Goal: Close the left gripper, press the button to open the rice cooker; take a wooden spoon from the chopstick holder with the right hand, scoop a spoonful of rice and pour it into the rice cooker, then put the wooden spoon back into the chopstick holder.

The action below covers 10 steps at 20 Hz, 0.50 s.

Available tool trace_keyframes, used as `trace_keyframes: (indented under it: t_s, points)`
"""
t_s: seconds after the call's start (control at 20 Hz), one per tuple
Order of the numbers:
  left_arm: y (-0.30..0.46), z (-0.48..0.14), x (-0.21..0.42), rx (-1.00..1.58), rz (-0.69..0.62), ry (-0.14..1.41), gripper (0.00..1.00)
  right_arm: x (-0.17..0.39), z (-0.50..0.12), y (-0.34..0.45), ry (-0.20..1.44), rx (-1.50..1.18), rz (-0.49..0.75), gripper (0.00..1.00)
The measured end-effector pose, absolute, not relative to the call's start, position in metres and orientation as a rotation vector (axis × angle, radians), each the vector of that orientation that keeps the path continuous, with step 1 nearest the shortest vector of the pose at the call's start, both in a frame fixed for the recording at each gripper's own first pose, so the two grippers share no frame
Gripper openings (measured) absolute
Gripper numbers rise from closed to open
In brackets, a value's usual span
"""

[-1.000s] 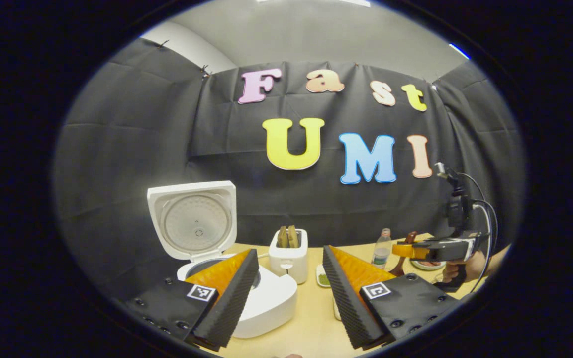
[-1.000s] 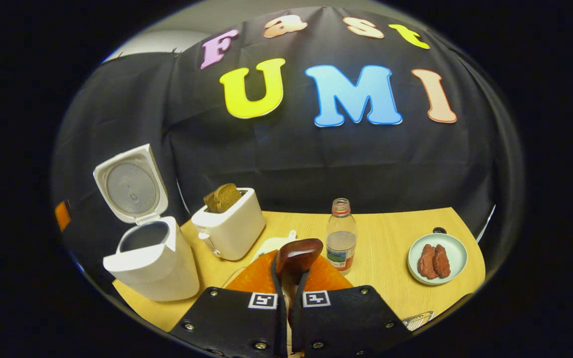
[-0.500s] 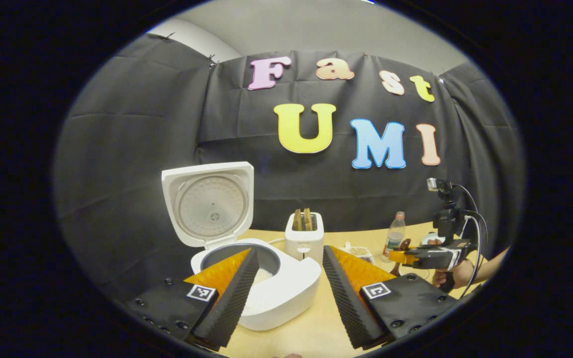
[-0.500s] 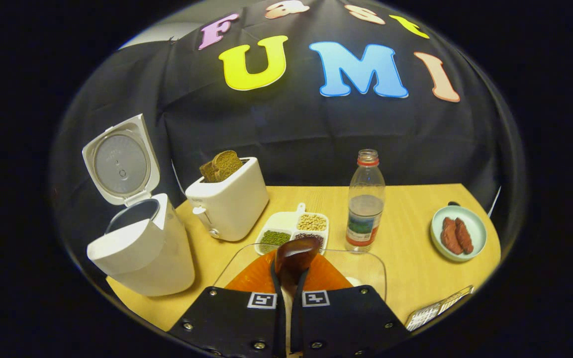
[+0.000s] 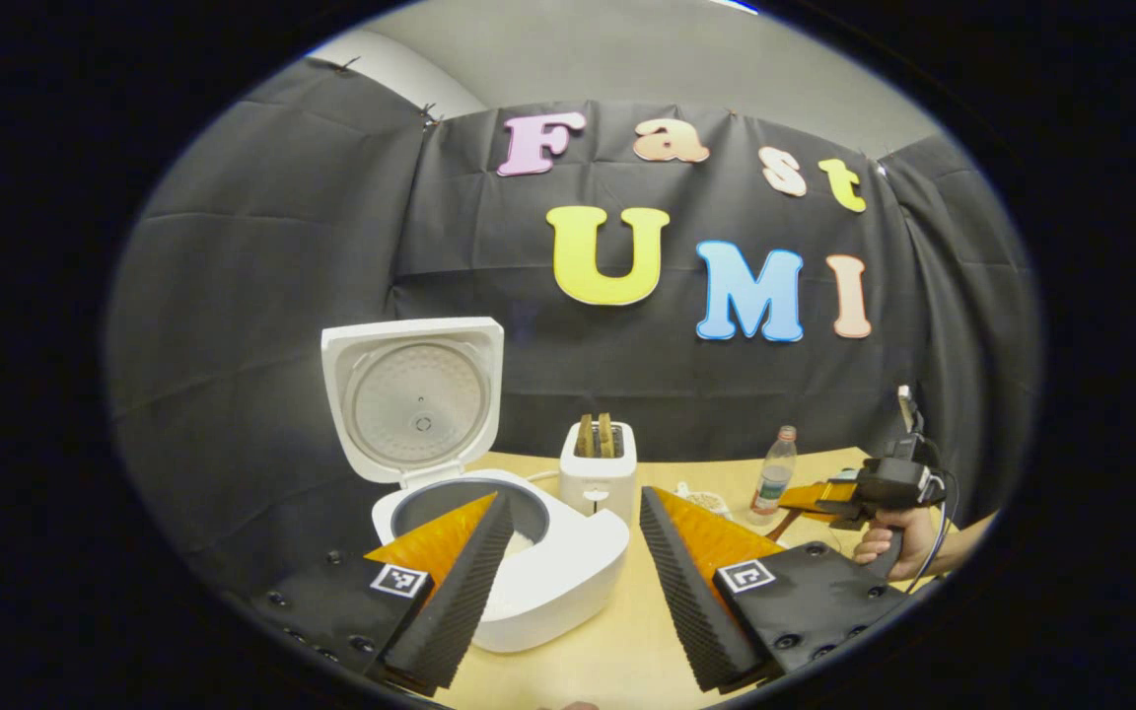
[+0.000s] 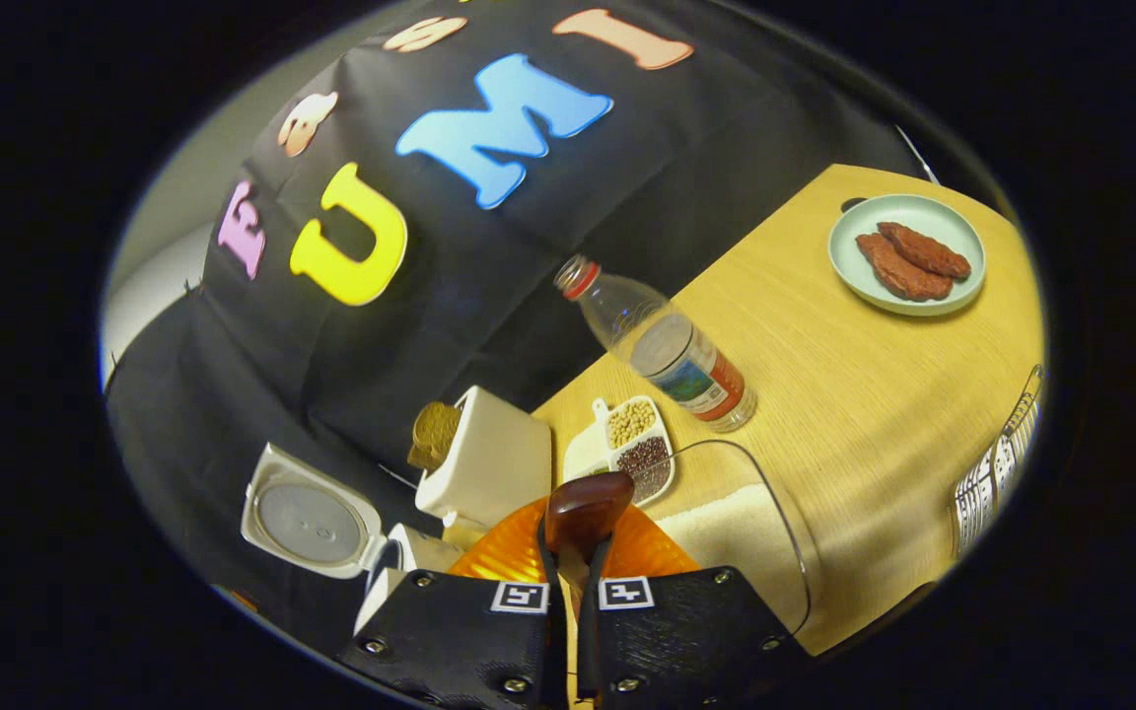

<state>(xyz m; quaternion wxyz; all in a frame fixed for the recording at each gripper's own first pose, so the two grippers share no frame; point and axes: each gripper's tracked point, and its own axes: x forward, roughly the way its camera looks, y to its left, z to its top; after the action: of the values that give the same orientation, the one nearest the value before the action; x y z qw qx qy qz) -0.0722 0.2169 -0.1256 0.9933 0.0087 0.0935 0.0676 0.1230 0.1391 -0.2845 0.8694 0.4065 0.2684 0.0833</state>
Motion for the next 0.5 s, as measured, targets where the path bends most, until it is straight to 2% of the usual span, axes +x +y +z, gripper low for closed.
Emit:
trace_keyframes:
  t_s: [0.05,0.1,0.15,0.2,0.25,0.3,0.5]
  points:
    - [0.218,-0.123,-0.071,0.014,0.137,0.183,0.91,0.125,-0.277,0.13,0.541,0.896,0.164,0.04]
    - [0.219,-0.121,-0.07,0.009,0.137,0.181,0.94,0.125,-0.266,0.121,0.521,0.944,0.155,0.04]
    - [0.219,-0.12,-0.069,0.005,0.139,0.176,0.91,0.125,-0.257,0.113,0.503,0.983,0.15,0.04]
    - [0.22,-0.116,-0.068,0.003,0.139,0.169,0.94,0.125,-0.247,0.107,0.484,1.017,0.147,0.04]
    - [0.219,-0.115,-0.067,0.001,0.137,0.162,0.88,0.125,-0.236,0.102,0.465,1.046,0.15,0.04]
    - [0.22,-0.111,-0.067,0.002,0.138,0.153,0.91,0.124,-0.224,0.1,0.449,1.082,0.157,0.04]
    - [0.218,-0.11,-0.065,0.006,0.117,0.139,0.92,0.118,-0.177,0.102,0.391,1.188,0.208,0.04]
